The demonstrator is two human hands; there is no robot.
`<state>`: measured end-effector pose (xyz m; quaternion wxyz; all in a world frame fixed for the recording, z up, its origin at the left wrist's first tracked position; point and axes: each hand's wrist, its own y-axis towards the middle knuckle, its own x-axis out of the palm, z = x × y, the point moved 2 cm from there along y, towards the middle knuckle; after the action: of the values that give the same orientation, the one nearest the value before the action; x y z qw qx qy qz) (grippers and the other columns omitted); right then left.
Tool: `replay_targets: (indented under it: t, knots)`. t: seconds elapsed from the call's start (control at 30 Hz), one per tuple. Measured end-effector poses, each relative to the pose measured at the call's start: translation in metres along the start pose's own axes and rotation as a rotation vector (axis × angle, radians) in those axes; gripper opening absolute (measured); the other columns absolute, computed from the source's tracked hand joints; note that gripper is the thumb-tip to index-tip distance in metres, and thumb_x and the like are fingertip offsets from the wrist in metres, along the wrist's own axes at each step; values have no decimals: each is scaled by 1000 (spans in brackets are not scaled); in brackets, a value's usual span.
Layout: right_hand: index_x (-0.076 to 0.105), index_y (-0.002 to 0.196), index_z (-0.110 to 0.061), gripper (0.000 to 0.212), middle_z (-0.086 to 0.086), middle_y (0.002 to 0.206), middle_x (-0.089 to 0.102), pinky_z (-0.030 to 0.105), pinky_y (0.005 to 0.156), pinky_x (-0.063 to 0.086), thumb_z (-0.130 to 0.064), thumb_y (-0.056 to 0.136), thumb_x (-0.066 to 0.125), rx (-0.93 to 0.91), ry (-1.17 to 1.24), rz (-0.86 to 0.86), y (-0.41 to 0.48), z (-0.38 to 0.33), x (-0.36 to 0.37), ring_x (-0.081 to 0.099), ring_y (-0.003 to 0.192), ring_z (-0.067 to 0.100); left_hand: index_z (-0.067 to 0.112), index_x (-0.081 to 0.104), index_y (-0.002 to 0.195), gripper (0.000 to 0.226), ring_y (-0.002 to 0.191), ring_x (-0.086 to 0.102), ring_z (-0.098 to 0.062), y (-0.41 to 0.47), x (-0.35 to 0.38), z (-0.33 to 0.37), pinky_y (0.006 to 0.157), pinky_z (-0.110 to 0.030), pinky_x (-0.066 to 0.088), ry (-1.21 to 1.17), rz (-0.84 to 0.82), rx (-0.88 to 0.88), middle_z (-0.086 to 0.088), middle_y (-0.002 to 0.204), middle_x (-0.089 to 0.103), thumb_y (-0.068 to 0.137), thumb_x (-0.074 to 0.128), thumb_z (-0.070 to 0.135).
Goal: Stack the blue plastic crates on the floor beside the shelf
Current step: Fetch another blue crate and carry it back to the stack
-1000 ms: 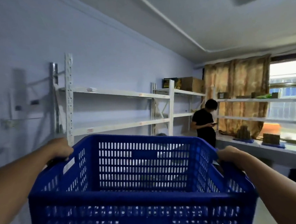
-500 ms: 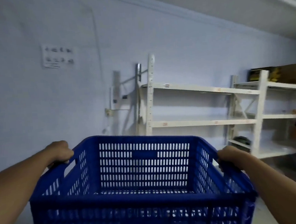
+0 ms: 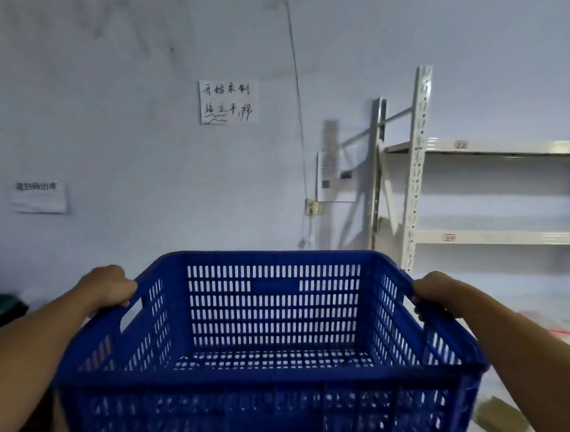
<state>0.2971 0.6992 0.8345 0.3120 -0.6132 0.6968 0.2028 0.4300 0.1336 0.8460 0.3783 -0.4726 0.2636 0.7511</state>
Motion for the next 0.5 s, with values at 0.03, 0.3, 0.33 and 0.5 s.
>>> replay_targets:
  t: [0.03,0.3,0.33,0.5]
  knots:
    - [61,90,10,18,27,71,69,47,61,61,4,85,46,3,3,-9,7,-6,10,65,58,36,6,60,94,10,84,63,-25,10,0,-6,62,-30,46,-3,3,-7,-11,93,64,87,64,10]
    - [62,97,13,19,26,74,69,33,49,57,8,87,47,18,-11,-50,83,-41,73,65,57,33,7,60,90,10,83,63,-25,105,28,-17,66,-31,47,5,3,-17,-10,91,65,85,68,10]
    - [63,97,12,18,26,74,69,32,50,56,8,87,47,21,-12,-57,95,-46,79,65,58,33,7,61,88,8,82,64,-25,120,34,-16,65,-31,46,12,7,-17,-11,90,66,85,67,10]
    - [62,102,11,23,28,77,72,36,58,58,5,84,49,22,-29,-80,173,-63,114,69,63,35,8,61,86,8,79,64,-23,206,70,-1,61,-29,45,53,-14,-13,-9,86,67,87,67,12]
